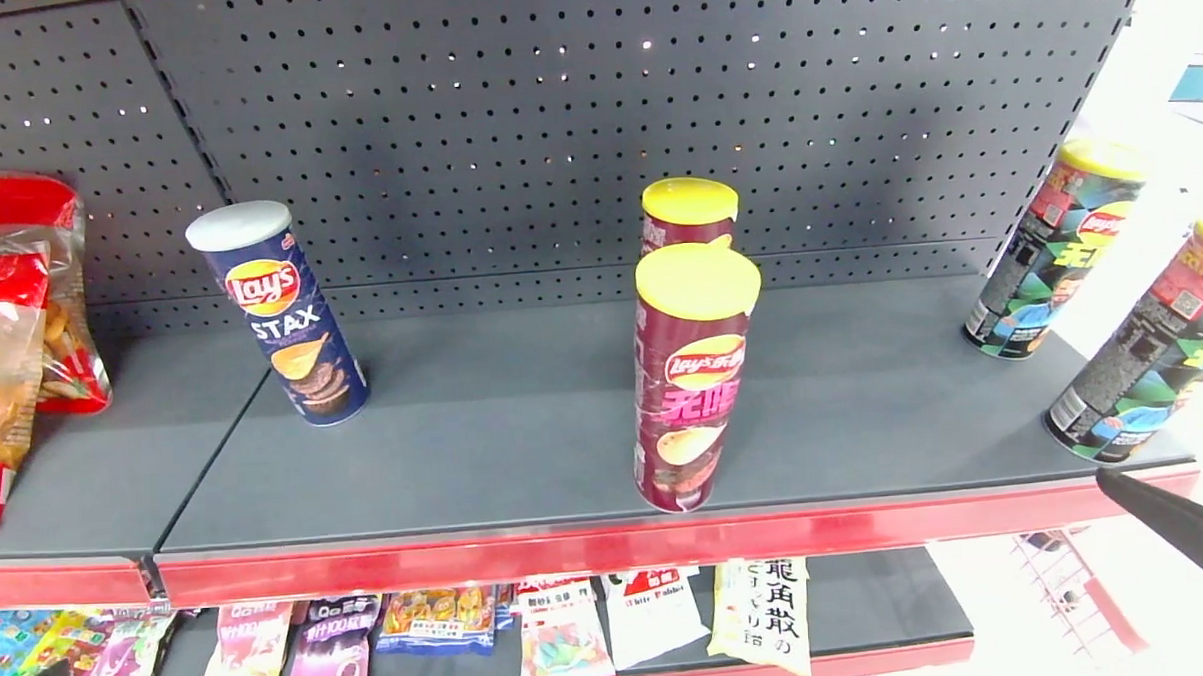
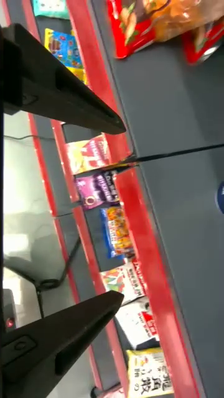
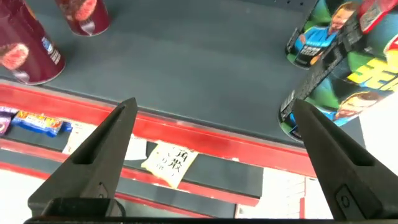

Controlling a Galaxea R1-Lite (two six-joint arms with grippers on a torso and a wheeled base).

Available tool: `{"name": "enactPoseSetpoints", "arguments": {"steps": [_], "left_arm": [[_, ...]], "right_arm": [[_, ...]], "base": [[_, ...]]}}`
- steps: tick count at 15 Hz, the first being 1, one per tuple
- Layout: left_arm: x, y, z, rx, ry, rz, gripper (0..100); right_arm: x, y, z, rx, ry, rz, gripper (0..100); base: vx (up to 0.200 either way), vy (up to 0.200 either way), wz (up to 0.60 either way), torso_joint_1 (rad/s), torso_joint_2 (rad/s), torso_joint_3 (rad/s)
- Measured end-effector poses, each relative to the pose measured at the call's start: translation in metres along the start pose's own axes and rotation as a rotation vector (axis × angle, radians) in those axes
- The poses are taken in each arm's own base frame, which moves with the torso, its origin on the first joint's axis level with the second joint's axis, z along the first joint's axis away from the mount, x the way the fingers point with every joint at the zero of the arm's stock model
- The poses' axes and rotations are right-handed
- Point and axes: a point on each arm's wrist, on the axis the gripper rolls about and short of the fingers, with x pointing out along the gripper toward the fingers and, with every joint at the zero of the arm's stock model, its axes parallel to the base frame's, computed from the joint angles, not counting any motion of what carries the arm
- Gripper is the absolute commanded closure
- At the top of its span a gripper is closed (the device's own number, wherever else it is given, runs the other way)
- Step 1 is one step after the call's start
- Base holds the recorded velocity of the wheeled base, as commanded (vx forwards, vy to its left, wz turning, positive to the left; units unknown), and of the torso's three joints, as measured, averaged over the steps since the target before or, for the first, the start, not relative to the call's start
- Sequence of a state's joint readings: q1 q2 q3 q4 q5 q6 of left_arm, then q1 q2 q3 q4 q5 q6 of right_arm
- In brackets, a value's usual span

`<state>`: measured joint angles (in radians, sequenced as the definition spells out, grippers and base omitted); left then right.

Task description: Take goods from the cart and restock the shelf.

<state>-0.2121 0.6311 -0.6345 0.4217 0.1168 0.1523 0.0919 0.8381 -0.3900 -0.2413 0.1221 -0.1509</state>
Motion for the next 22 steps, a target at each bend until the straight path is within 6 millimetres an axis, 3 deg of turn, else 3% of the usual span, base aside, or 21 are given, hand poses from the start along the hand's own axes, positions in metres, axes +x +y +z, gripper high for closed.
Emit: {"name": "enactPoseSetpoints", "arguments": {"steps": [3, 8, 22], "left_arm": [[0.003, -0.001, -0.005, 0.019, 0.018, -0.001, 0], [0.007, -0.002, -0.01, 0.017, -0.036, 0.033, 0], [0.009, -0.002, -0.014, 0.034, -0.029, 0.041, 0]], "right_arm": [[-0.001, 0.001, -0.004, -0.002, 0.009, 0.001, 0], [-0.005, 0.002, -0.015, -0.033, 0.029, -0.007, 0], [-0.009, 0.002, -0.015, -0.041, 0.017, -0.025, 0]], "base": [[-0.133, 0.0, 0.0, -0.003, 0.0, 0.002], [0.0, -0.2, 0.0, -0.008, 0.0, 0.003], [0.0, -0.186, 0.0, 0.004, 0.0, 0.004]]}}
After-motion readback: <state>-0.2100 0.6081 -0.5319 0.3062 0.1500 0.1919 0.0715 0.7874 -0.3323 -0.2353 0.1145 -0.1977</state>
